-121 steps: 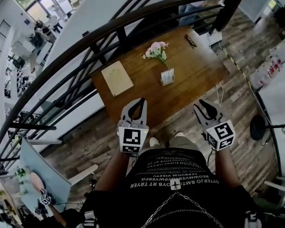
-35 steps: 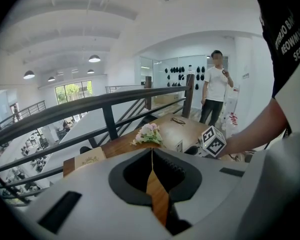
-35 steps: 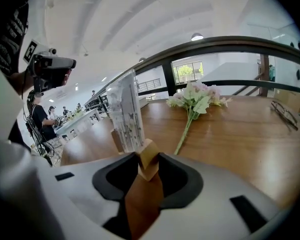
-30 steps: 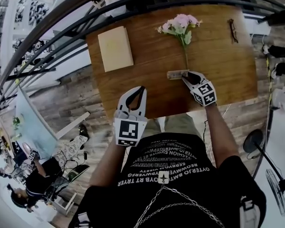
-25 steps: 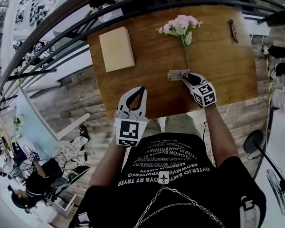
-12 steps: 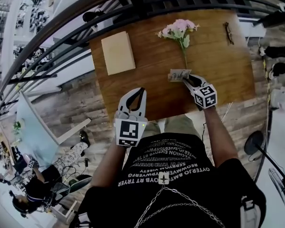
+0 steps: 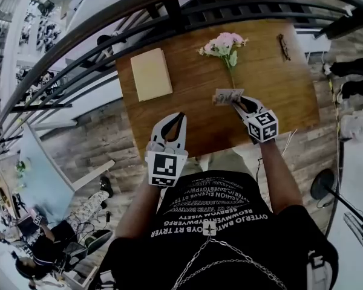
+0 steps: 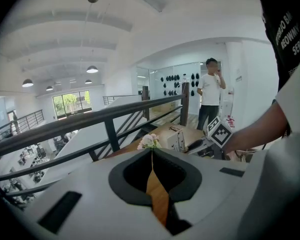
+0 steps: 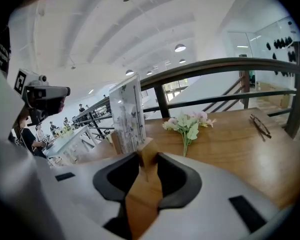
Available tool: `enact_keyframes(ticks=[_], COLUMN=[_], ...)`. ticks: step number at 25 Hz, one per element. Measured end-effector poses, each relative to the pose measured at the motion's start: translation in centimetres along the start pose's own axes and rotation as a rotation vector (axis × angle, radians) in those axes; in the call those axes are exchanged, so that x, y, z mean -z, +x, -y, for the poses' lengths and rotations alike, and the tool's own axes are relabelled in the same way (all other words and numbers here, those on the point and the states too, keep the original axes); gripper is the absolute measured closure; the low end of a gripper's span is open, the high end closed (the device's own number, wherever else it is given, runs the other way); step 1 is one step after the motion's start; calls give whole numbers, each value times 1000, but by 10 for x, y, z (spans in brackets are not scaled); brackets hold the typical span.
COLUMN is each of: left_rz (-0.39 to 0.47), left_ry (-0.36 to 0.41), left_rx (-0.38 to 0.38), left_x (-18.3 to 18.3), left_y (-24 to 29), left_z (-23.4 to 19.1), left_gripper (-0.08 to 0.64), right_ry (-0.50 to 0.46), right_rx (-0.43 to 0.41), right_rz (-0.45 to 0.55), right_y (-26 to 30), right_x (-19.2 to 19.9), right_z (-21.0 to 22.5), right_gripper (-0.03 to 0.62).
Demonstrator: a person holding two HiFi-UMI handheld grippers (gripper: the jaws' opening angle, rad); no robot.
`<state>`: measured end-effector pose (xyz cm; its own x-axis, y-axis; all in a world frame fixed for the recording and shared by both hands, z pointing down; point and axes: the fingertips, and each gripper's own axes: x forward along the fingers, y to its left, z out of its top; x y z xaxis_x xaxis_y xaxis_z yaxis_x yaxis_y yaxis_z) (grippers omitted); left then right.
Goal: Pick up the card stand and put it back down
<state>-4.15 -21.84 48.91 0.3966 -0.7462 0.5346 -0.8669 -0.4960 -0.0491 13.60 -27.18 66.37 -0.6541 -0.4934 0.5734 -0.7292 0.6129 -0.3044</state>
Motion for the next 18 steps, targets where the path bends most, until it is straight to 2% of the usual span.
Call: enact_keyframes(ticks=[18], left_rz=[50], left_ry=[27], left_rx=[17], left_x=[-10], left_y=[-24], left_z=[-1], left_gripper=[531], right_ry=[-28], right_rx=[17], right_rz=[139], right_y=[-49], right_x=[-67], right_z=[-41], right_gripper=[468])
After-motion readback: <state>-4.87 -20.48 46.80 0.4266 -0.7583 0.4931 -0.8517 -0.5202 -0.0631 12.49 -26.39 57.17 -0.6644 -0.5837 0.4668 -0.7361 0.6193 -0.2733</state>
